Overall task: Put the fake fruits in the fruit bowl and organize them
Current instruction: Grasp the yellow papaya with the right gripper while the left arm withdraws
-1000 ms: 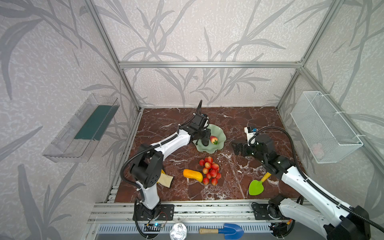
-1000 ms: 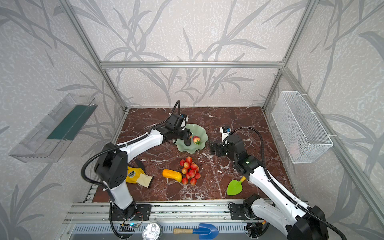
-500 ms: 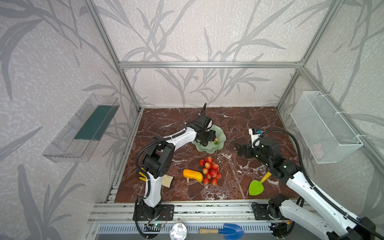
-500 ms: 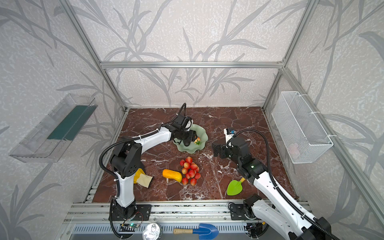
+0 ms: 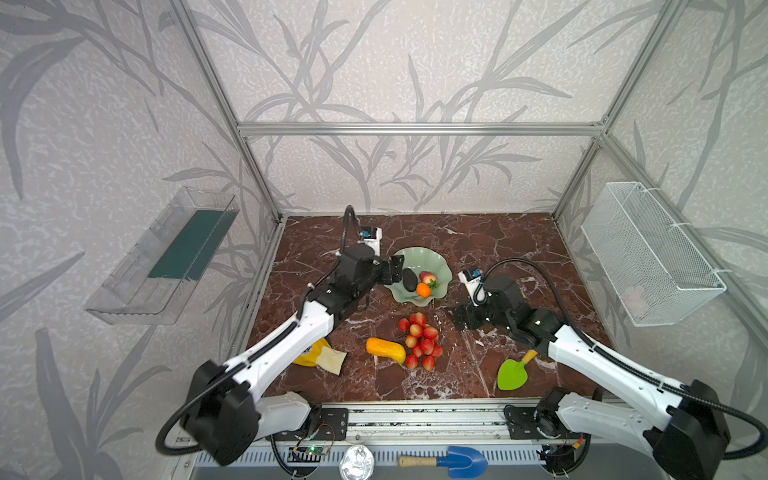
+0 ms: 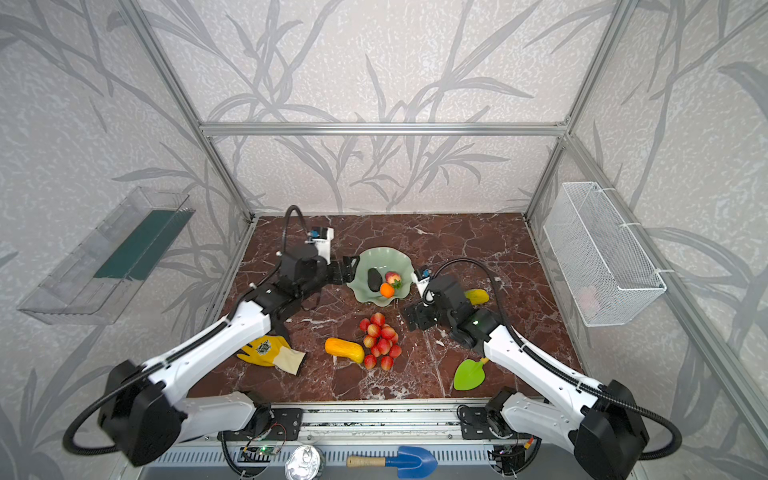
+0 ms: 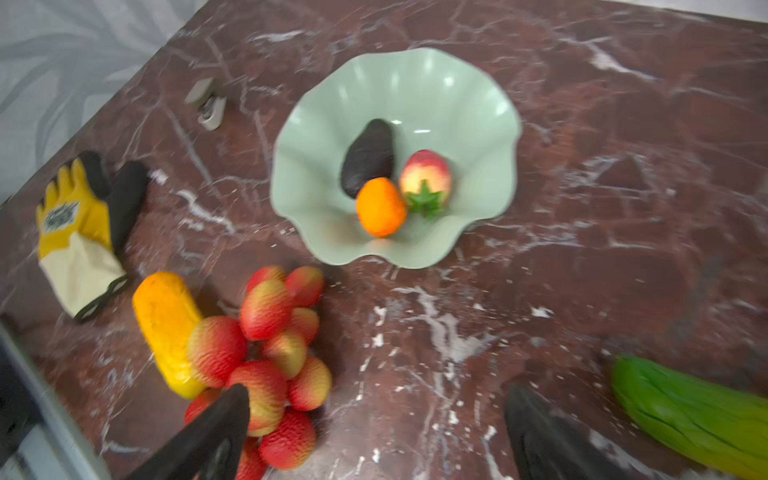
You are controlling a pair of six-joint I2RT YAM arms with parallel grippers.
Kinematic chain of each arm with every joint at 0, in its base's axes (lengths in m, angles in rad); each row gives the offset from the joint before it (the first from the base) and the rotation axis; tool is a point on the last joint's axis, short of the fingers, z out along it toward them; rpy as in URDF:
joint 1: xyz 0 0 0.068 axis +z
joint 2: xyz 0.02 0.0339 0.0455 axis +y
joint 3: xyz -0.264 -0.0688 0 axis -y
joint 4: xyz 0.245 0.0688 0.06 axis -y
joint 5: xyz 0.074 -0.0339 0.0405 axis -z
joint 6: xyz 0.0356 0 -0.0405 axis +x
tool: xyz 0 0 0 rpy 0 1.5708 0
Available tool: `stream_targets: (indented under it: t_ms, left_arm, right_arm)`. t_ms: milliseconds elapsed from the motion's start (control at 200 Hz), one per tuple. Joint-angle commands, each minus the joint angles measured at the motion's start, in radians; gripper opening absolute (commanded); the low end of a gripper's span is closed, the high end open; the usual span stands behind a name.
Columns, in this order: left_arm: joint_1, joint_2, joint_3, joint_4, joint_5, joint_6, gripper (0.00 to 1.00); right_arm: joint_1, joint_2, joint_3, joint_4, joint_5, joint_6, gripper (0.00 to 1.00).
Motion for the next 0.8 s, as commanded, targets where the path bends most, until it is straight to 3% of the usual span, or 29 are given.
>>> stream_targets:
  t_ms: [0,185,450,585,795]
  left_arm:
    - [0.029,-0.145,-0.17,0.055,-0.174,-0.038,0.85]
    - [0.057,-0.472,-0.411,-0.014,-0.295,-0.127,0.88]
    - [0.063,-0.872,-0.551,-0.2,-0.416,-0.215,0.91]
    - [0.066,-0.961,-0.545,-0.264,-0.424,-0.215,0.91]
    - [0.065,-0.967,-0.5,-0.324,-0.424,-0.194,0.91]
  right_arm:
    - [0.105,0.076,0.068,0.043,0.022,-0.042,0.94]
    - [0.264,0.278,0.197,0.047,0.037,-0.086,0.92]
    - [0.399,0.577,0.403,-0.001,-0.023,-0.084,0.89]
    - [0.41,0.722,0.484,-0.029,-0.016,-0.066,0.86]
    - [0.409,0.861,0.558,-0.028,0.04,-0.073,0.81]
